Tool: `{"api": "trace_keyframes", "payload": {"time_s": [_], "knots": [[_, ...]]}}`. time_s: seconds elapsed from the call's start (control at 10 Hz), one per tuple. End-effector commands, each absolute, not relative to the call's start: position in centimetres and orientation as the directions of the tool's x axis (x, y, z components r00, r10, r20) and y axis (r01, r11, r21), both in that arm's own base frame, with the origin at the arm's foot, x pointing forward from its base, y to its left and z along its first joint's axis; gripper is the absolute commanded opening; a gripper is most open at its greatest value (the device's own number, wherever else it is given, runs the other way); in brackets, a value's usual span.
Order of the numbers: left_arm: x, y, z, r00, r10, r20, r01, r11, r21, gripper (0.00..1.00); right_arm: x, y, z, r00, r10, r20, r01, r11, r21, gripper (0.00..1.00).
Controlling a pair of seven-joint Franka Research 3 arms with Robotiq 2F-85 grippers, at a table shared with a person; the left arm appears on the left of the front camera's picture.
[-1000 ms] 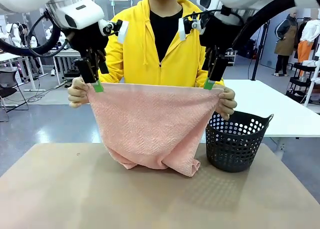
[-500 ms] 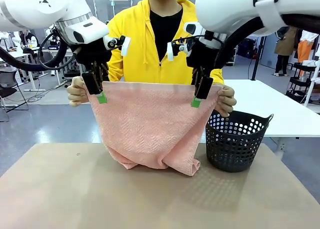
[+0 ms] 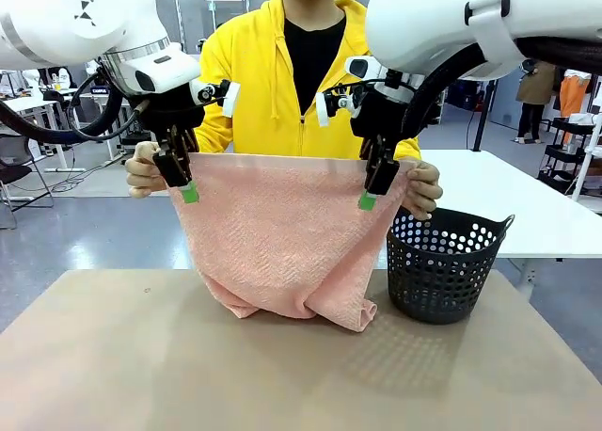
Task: Fold the towel.
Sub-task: Grab the top end of the 100 cm Hotel Towel extended by the human.
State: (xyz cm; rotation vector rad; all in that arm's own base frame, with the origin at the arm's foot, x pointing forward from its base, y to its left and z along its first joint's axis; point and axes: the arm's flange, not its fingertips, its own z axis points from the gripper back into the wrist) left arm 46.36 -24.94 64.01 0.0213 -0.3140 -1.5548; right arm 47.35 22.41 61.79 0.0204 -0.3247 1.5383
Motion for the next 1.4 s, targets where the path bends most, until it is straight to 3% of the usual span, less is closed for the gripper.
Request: {"api": "trace_keyframes", "payload": {"time_s": [0.0, 0.2, 1.3], "knots": [[46.1, -24.7, 63.8, -0.042, -0.98, 0.195, 0.981, -0.004, 0.192, 0.15, 47.5, 22.3, 62.0, -0.01, 0.98, 0.2, -0.982, 0.029, -0.188, 0.0], [46.1, -24.8, 64.0, -0.04, -0.98, 0.194, 0.982, -0.003, 0.188, 0.0, 47.5, 22.3, 62.3, -0.006, 0.982, 0.19, -0.982, 0.031, -0.188, 0.03], [46.4, -24.7, 64.1, -0.01, -0.983, 0.185, 0.978, 0.029, 0.207, 0.0, 47.2, 22.5, 62.7, -0.006, 0.977, 0.214, -0.981, 0.036, -0.191, 0.0]]}}
